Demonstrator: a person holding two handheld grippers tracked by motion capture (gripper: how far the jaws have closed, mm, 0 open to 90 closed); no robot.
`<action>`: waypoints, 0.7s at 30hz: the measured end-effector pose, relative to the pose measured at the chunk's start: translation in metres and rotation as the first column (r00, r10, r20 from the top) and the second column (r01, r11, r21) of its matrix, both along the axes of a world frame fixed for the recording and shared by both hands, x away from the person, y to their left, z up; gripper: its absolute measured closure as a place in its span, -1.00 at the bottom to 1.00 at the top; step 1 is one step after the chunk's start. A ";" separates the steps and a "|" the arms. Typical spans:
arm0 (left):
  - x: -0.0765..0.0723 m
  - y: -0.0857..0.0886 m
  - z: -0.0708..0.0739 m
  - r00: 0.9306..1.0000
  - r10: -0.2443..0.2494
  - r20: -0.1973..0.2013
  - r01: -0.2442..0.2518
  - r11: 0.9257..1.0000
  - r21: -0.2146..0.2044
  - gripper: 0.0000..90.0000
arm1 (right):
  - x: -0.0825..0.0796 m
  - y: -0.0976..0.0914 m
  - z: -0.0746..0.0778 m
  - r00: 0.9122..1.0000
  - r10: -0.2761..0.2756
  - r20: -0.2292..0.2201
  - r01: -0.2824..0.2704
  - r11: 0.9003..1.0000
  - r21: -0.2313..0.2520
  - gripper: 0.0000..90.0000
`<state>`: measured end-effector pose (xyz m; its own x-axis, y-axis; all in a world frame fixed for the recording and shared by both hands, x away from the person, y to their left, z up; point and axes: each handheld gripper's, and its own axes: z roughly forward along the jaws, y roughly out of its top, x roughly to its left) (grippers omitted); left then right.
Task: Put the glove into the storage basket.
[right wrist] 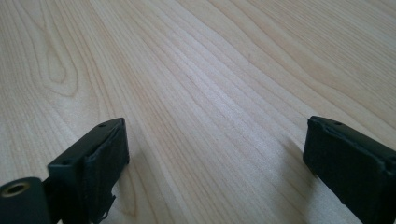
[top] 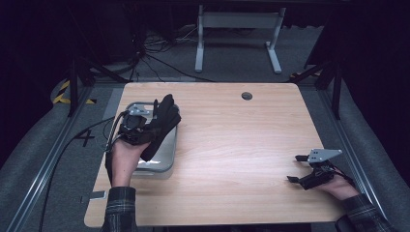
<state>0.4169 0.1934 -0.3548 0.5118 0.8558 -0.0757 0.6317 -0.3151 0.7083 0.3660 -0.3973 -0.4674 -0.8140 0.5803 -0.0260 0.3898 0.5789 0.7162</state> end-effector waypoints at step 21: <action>0.021 0.014 -0.040 0.993 0.021 -0.120 -0.018 0.999 0.032 0.17 | 0.000 0.000 0.000 1.000 0.000 0.000 0.000 1.000 0.000 -0.84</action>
